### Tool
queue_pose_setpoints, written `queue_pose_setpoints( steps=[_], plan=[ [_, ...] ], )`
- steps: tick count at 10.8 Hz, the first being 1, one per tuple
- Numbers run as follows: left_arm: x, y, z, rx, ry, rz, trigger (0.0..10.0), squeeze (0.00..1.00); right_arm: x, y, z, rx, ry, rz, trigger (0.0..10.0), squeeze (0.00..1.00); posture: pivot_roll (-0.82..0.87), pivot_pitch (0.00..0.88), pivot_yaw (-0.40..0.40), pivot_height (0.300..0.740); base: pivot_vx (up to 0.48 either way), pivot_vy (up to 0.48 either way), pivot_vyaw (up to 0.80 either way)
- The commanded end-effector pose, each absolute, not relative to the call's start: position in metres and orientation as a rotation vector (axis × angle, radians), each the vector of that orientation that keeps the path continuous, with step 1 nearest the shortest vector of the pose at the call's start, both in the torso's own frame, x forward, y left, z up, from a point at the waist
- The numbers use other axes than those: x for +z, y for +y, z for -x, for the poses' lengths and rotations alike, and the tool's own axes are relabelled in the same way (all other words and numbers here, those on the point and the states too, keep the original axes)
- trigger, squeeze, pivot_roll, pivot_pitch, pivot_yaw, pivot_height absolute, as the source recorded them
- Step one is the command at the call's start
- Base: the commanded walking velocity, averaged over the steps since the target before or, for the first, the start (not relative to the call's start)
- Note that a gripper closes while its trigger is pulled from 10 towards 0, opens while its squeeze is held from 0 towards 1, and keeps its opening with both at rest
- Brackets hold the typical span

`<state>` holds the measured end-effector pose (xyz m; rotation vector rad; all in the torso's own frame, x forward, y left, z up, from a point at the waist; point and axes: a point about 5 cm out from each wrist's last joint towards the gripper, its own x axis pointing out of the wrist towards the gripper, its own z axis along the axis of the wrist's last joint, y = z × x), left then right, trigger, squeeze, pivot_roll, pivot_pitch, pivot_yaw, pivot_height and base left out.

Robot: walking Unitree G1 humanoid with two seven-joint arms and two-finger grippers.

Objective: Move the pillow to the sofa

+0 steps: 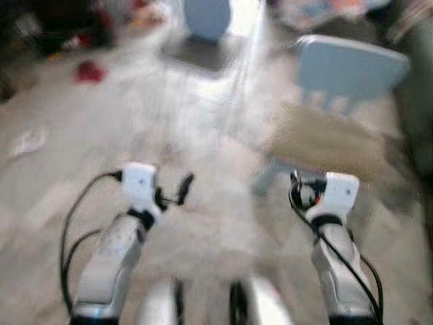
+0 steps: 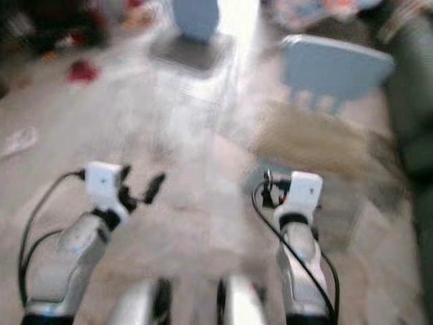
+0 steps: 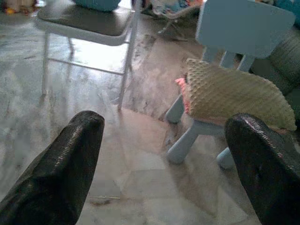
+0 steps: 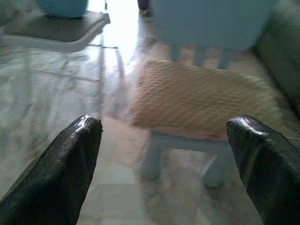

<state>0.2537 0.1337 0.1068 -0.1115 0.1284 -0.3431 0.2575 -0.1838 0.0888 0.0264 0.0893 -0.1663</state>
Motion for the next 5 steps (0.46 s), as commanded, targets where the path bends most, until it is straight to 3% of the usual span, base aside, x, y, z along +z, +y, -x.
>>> queue_pose_setpoints(
  steps=[1,4,5],
  plan=[
    [0.1033,0.1307,-0.2505,-0.348,0.146,0.108,10.0,0.00,0.0882,-0.1956,-0.2516,-0.201,0.097,0.008,10.0,0.00,-0.03,0.220,-0.030,0.740,0.435,0.000,-0.79],
    [0.1049,0.1313,-0.2522,-0.339,0.139,0.101,10.0,0.00,0.0874,-0.1944,-0.2543,-0.196,0.099,0.011,10.0,0.00,-0.03,0.215,-0.032,0.740,0.445,0.000,-0.76],
    [0.1057,0.1295,-0.2533,-0.341,0.135,0.105,10.0,0.00,0.0883,-0.1934,-0.2560,-0.193,0.095,0.013,10.0,0.00,-0.03,0.213,-0.030,0.740,0.428,0.000,0.00]
  ],
)
